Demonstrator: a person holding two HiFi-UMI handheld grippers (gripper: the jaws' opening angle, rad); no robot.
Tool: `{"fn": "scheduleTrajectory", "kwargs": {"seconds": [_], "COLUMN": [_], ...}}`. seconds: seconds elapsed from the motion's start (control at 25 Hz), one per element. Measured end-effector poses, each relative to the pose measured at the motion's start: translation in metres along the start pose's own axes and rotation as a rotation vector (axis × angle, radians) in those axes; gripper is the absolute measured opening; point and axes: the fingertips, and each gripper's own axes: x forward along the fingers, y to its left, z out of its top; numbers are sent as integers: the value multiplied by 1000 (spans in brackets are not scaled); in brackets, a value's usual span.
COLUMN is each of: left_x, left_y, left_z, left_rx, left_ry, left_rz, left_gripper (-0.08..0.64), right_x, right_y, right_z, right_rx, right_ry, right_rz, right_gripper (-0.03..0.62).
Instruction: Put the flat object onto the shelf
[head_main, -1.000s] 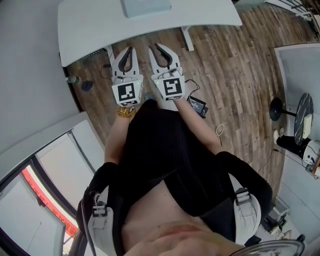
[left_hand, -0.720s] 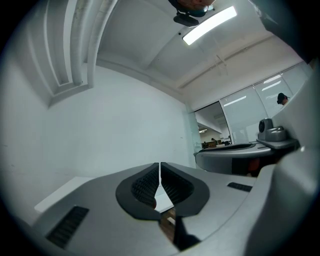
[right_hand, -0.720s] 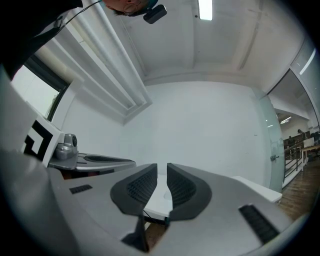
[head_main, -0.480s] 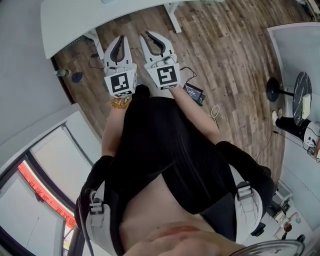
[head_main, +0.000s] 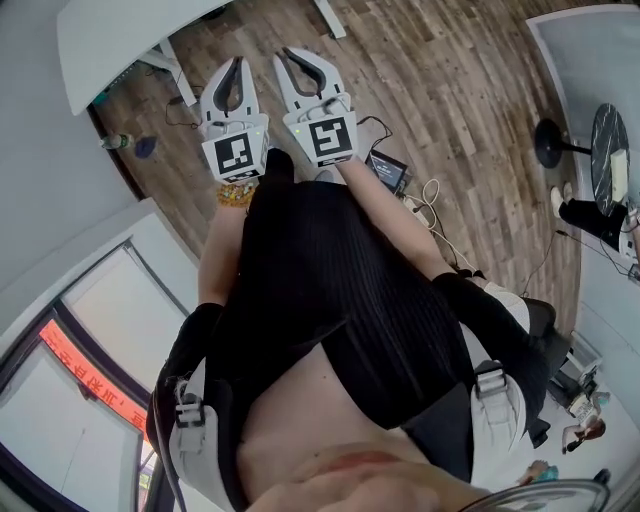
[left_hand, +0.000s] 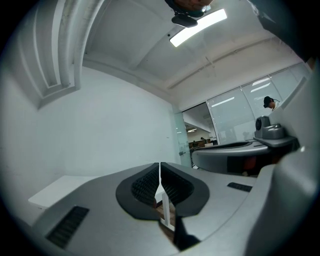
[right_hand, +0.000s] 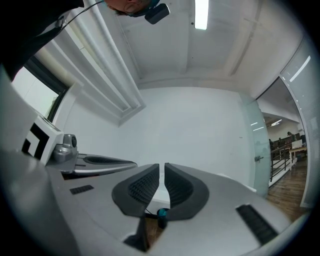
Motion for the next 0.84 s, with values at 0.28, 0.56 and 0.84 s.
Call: {"fn": "scheduleTrajectory", "kwargs": {"seconds": [0.28, 0.56, 0.84], "left_x": [3, 40, 82], "left_y": [-88, -202, -290], "left_z": [0, -6, -12], "left_rx": [-2, -35, -60], "left_ry": [-4, -9, -38], "left_rz": [-166, -453, -672], "left_gripper": [20, 20, 20], "right_x": [-74, -145, -188], "right_y": [-49, -126, -195], "right_z": [-1, -22, -52], "right_rx": [-6, 3, -2], "right_ry": [10, 72, 142], "right_rz": [-149, -402, -565], "right_gripper": [48, 44, 41]}}
